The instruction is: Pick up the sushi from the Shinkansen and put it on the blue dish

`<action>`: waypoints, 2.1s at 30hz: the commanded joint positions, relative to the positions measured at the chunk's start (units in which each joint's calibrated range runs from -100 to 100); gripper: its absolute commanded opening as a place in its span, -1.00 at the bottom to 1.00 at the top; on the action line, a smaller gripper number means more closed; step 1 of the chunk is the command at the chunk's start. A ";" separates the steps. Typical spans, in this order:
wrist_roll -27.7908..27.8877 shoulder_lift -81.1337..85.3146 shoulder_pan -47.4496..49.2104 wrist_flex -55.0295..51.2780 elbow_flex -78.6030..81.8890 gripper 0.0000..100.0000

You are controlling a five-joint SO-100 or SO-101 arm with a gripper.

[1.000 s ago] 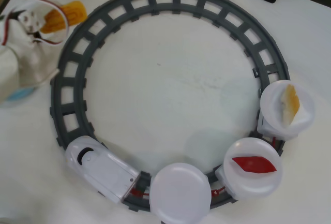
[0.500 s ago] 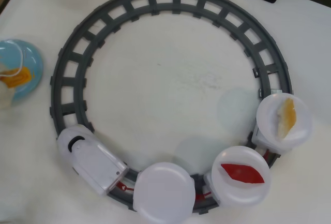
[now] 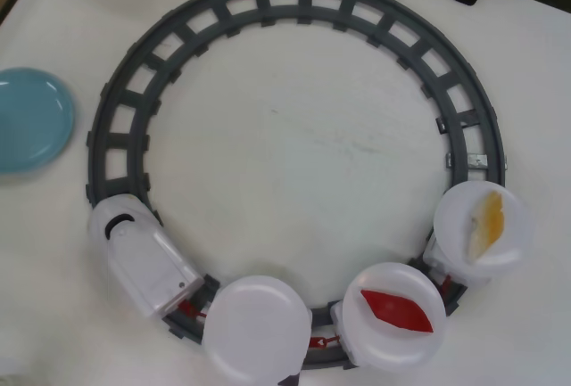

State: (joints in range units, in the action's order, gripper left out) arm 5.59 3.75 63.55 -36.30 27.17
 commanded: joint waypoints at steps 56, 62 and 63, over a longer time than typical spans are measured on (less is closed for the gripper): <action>-0.41 35.61 1.68 -14.27 17.19 -0.44; -0.41 62.90 1.24 2.04 48.30 -0.44; -0.41 66.38 1.24 2.29 51.28 -0.44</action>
State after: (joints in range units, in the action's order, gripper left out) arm 5.59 57.23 64.53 -38.07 68.53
